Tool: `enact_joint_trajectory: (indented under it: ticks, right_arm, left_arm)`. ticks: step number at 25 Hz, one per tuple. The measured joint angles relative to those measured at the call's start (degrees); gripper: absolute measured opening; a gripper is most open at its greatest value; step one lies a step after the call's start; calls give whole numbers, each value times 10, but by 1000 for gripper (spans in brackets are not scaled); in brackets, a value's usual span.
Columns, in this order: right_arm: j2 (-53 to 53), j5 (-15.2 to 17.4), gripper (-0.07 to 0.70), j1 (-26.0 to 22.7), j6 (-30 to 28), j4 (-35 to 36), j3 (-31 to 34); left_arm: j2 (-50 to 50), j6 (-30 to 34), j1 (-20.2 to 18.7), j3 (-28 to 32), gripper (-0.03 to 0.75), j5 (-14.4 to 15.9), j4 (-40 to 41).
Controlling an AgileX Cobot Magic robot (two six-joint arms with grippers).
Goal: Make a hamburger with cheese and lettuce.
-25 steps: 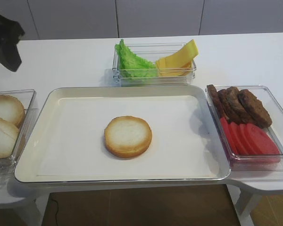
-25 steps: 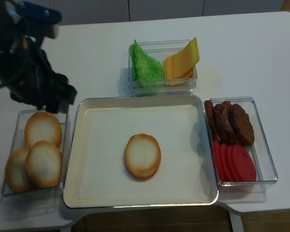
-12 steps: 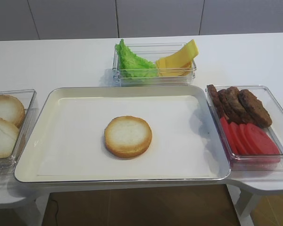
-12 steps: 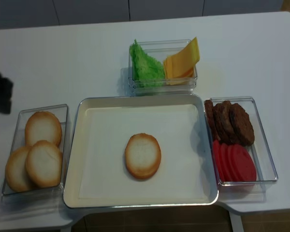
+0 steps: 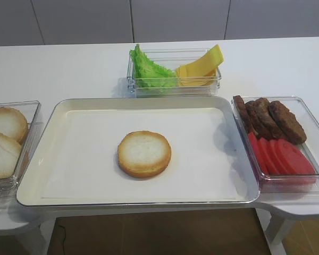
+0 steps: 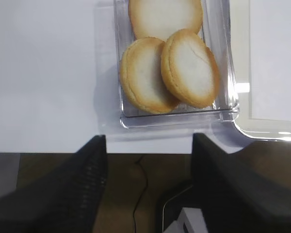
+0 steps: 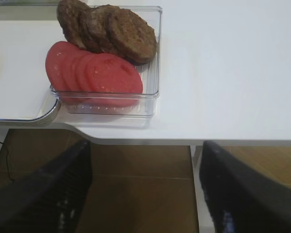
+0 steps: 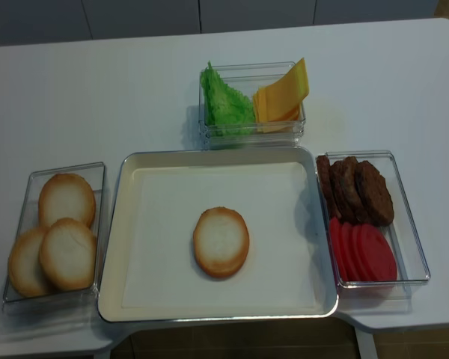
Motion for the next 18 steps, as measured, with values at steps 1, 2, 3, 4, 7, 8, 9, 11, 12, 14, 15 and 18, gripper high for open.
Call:
enact_joint_trajectory:
  ticks: [1,2,3,4,7,8,9,11,12,14,15,18]
  right_arm:
    - [0,0,540,0,0,0,0]
    - [0,0,540,0,0,0,0]
    - [0,0,540,0,0,0,0]
    - [0,0,540,0,-4,0,0]
    - [0,0,540,0,-4,0,0]
    - [0,0,540,0,-4,0,0]
    - [0,0,540,0,-4,0,0]
    - [0,0,540,0,-4,0,0]
    - [0,0,540,0,-4,0,0]
    - [0,0,540,0,-4,0,0]
    - [0,0,540,0,-4,0,0]
    - [0,0,540,0,-4,0,0]
  left_arm:
    - [-28,0,0,8,407,1,0]
    - [-50,0,0,16,407,3,0]
    - [-76,0,0,23,407,4,0]
    - [-100,0,0,29,407,4,0]
    - [-163,0,0,45,407,5,0]
    - [-183,0,0,51,407,6,0]
    - [-199,0,1,56,407,8,0]
    - [-233,0,1,65,407,8,0]
    - [-249,0,1,69,407,9,0]
    - [-275,0,1,77,407,10,0]
    - [-288,0,1,80,407,10,0]
    - [-322,0,3,102,407,11,0]
